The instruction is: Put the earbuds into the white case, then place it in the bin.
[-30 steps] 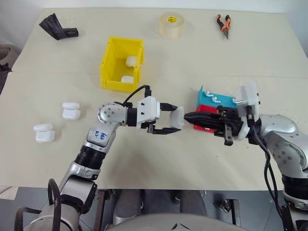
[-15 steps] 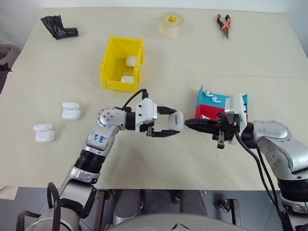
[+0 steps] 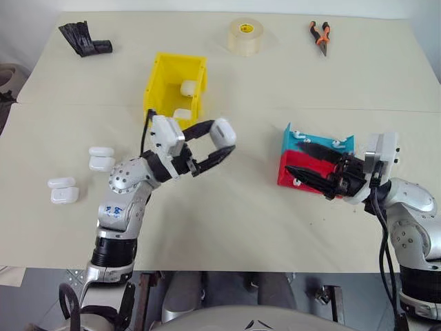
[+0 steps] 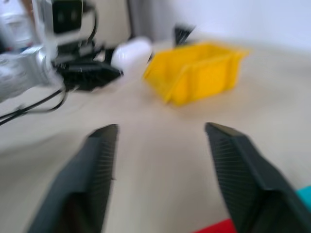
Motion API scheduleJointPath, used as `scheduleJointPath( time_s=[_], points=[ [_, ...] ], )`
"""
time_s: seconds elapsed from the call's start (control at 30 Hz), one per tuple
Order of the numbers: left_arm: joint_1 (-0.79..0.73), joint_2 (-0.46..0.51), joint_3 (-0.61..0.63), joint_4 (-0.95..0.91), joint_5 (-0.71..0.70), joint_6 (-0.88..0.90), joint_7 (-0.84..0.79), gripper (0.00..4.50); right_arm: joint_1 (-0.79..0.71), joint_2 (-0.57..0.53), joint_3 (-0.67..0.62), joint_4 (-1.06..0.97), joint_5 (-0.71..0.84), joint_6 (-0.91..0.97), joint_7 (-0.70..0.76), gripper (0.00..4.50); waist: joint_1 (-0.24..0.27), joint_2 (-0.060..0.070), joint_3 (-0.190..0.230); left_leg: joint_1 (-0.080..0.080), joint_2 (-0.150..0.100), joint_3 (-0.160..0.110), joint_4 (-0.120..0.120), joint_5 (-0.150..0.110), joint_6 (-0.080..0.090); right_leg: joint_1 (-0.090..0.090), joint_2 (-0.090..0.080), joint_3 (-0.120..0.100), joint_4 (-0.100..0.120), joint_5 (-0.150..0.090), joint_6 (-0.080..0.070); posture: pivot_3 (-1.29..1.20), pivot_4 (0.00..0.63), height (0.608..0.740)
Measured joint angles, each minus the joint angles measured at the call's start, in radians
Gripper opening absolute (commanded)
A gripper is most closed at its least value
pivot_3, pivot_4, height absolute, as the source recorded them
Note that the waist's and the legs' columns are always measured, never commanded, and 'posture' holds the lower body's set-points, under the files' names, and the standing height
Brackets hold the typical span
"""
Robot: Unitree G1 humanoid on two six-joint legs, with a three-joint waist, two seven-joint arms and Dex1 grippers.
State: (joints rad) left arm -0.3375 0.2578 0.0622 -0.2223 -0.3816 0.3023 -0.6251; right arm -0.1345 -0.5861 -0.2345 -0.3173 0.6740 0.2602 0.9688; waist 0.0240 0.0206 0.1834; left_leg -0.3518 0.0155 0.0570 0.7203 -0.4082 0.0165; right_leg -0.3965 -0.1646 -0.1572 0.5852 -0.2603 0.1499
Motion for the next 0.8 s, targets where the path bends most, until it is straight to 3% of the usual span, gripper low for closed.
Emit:
scheduleJointPath(
  time_s=[0.07,0.23,0.53,0.7,0.8],
  points=[
    [0.012,-0.015,0.039,-0.022,-0.007,0.046,0.088,2.81,-0.007,0.0,-0.009,-0.004,-0.025,-0.041,-0.002,4.46,0.002,0.0,0.0,0.0,0.0,0.0,0.0,0.0,0.0,0.0,0.0,0.0,0.0,0.0,0.0,0.0,0.15,0.74],
    [-0.067,-0.03,0.11,-0.003,0.038,0.067,0.282,2.81,-0.023,0.0,-0.009,0.008,-0.064,-0.082,-0.025,4.46,0.004,0.0,0.0,0.0,0.0,0.0,0.0,0.0,0.0,0.0,0.0,0.0,0.0,0.0,0.0,0.0,0.15,0.74],
    [-0.363,0.001,0.123,0.425,0.126,0.021,0.376,2.81,-0.047,0.007,0.019,0.035,-0.096,-0.099,-0.031,4.46,0.0,-0.001,0.0,0.0,-0.001,0.001,-0.001,0.0,0.0,0.0,0.0,-0.001,0.0,0.0,0.0,0.0,0.15,0.74],
    [-0.418,0.025,0.119,0.538,0.137,0.019,0.349,4.29,-0.044,0.013,0.032,0.033,-0.097,-0.099,-0.051,4.5,-0.003,-0.001,0.0,0.0,-0.001,0.001,-0.002,0.0,0.0,0.0,0.0,-0.001,0.0,0.0,0.0,0.0,0.15,0.74],
    [-0.416,0.036,0.112,0.538,0.137,0.015,0.315,4.44,-0.035,0.015,0.033,0.022,-0.097,-0.099,-0.061,4.5,-0.001,-0.001,0.0,0.0,-0.001,0.001,-0.002,0.0,0.0,0.0,0.0,-0.001,0.0,0.0,0.0,0.0,0.15,0.74]
  ],
)
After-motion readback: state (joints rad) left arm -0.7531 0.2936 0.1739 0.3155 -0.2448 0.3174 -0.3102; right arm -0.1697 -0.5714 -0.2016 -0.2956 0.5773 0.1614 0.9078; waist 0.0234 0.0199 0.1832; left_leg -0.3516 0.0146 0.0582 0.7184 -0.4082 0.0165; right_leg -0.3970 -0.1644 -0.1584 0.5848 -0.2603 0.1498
